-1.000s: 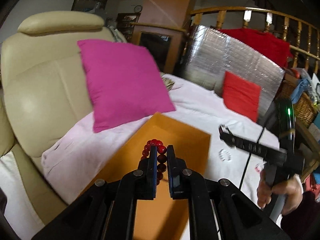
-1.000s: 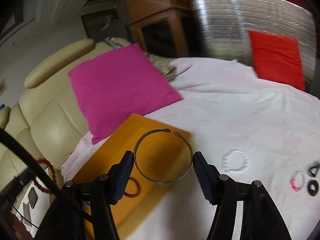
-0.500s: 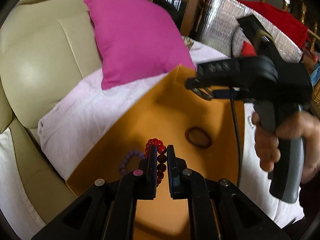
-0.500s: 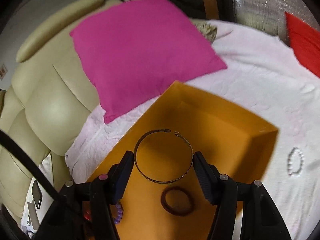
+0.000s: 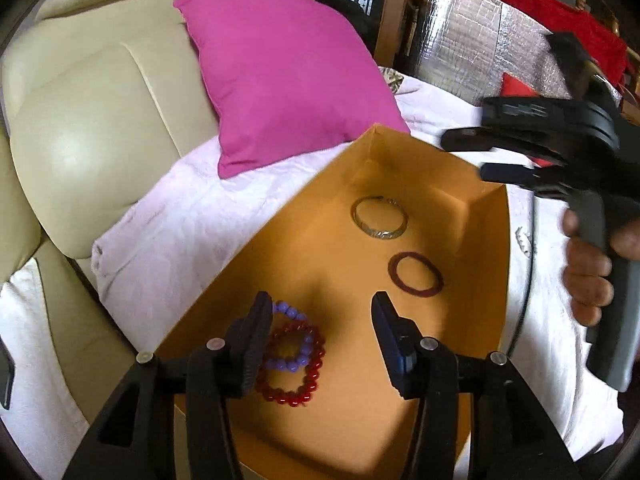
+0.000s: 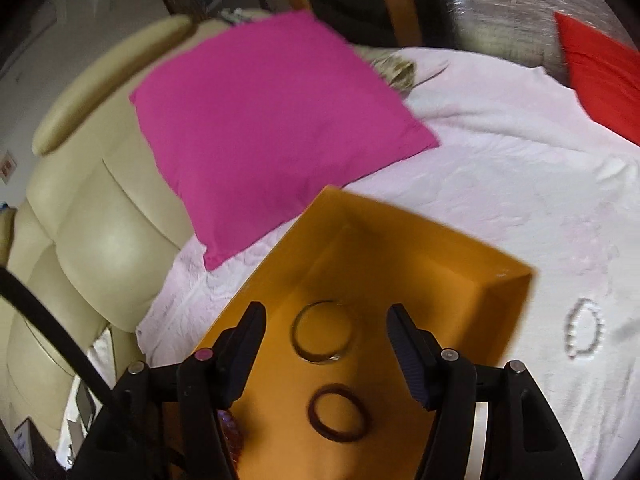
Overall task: Organize jewelry
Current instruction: 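Grasp the black hair clip with the right tool while the left tool moves to the white bead bracelet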
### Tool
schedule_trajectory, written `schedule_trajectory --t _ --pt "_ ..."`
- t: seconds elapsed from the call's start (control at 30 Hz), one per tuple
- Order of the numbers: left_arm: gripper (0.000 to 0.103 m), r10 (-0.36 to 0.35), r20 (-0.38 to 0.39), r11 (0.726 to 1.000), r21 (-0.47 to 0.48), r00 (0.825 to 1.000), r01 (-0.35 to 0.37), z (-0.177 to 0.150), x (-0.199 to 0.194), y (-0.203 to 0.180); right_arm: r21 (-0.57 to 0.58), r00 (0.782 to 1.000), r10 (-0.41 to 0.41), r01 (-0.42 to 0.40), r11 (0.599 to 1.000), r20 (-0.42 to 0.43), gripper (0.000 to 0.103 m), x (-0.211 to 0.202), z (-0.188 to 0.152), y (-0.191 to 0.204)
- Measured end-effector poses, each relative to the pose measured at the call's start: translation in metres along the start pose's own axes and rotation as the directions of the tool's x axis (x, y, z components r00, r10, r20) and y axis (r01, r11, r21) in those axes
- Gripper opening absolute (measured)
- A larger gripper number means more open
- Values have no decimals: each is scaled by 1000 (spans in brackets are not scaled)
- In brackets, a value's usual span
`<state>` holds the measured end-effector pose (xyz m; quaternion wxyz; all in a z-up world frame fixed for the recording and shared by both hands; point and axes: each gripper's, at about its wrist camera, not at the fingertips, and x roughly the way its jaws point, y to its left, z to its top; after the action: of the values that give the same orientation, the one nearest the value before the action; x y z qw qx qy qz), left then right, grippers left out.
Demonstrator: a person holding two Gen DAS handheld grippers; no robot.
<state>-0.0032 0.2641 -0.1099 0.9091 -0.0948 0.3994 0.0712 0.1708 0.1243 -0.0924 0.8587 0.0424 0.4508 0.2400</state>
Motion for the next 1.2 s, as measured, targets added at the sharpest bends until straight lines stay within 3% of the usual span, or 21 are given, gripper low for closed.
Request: schedule_trajectory --t 0.23,0.43,0.7,0.9,1.0,1.2 --pt "67 6 50 996 88 999 -10 4 -26 -44 95 988 -26 11 995 151 66 -90 -6 -75" --pt "70 -15 96 976 218 995 -7 9 -47 -104 211 961 -118 65 975 252 66 -180 -38 -168" --pt "73 -25 114 931 365 993 -18 19 -50 -190 462 916 -259 96 882 305 66 -268 -119 -311" --pt "73 -38 89 905 426 995 -3 24 -32 -258 600 903 -280 32 799 325 66 -284 -173 -383" --pt "73 -69 68 889 457 995 30 20 -11 -299 653 920 -259 4 757 295 63 -276 -187 -410" --pt "73 -114 8 871 482 993 96 7 39 -351 648 938 -205 -26 761 278 62 -263 -182 -421"
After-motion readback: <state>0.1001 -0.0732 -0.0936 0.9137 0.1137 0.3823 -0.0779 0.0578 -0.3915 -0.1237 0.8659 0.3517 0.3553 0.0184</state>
